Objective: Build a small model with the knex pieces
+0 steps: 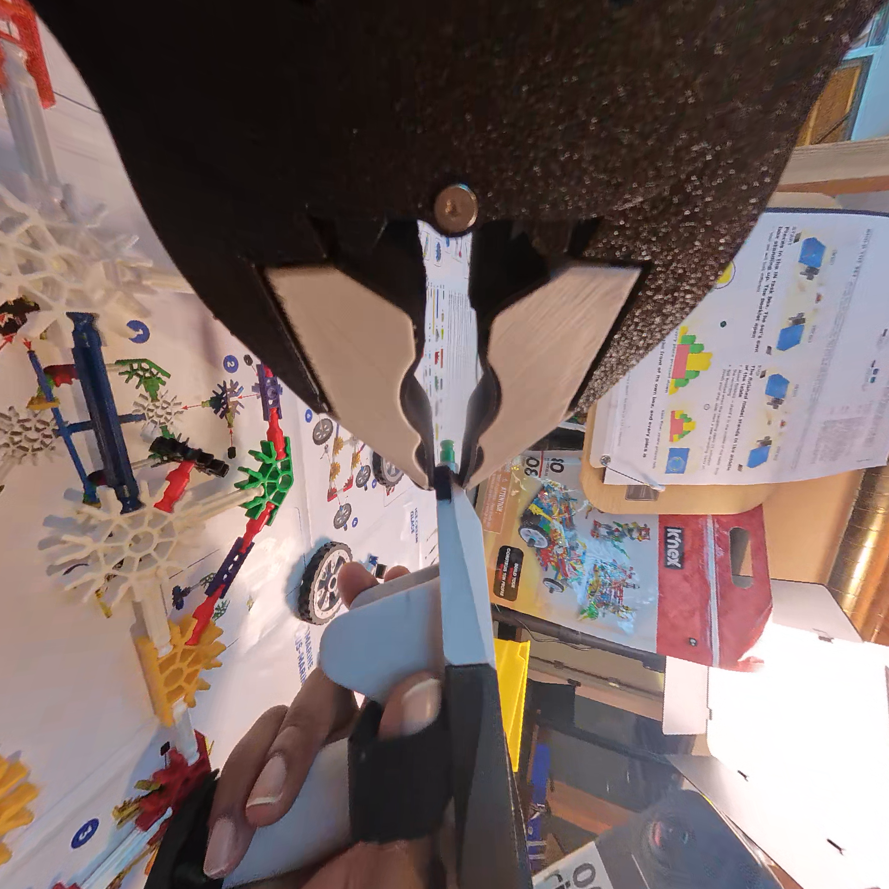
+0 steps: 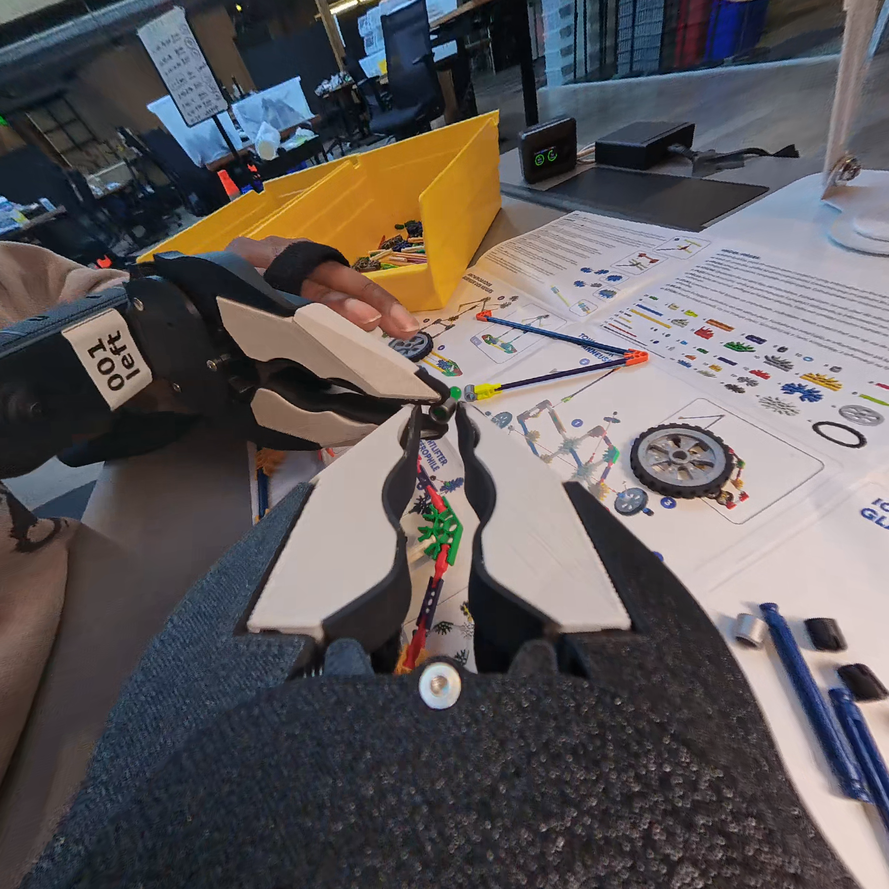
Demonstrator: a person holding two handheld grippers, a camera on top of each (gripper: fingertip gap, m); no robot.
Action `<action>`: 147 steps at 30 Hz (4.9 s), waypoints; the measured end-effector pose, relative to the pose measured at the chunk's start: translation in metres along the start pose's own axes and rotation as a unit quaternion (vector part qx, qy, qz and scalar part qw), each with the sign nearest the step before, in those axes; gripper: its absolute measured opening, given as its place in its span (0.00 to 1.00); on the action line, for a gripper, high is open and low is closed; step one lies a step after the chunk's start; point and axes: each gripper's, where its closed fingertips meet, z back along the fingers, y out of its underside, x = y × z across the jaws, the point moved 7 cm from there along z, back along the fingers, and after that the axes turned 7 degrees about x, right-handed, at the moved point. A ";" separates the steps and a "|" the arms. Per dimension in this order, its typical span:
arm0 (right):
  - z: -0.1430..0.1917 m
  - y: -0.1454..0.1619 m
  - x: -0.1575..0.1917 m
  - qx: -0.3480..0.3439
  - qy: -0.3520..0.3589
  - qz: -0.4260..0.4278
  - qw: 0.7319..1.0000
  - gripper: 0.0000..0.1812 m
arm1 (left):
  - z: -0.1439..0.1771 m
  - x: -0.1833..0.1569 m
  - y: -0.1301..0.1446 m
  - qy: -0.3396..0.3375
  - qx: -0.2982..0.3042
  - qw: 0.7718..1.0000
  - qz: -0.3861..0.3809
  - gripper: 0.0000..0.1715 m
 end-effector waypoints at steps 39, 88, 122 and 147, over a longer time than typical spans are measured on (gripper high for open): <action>-0.011 0.030 -0.038 0.211 0.240 0.187 0.929 0.08 | 0.098 0.113 0.141 0.002 0.186 0.936 0.298 0.03; 0.056 -0.024 -0.010 -0.087 0.092 0.001 0.992 0.14 | 0.108 0.111 0.173 0.062 0.134 0.912 0.384 0.04; 0.016 -0.036 -0.034 0.113 0.137 0.021 0.984 0.04 | 0.076 0.042 0.028 0.092 -0.055 0.881 0.461 0.10; -0.030 -0.028 -0.083 0.293 0.060 0.152 0.942 0.10 | 0.091 -0.004 0.070 0.141 0.013 0.833 0.534 0.12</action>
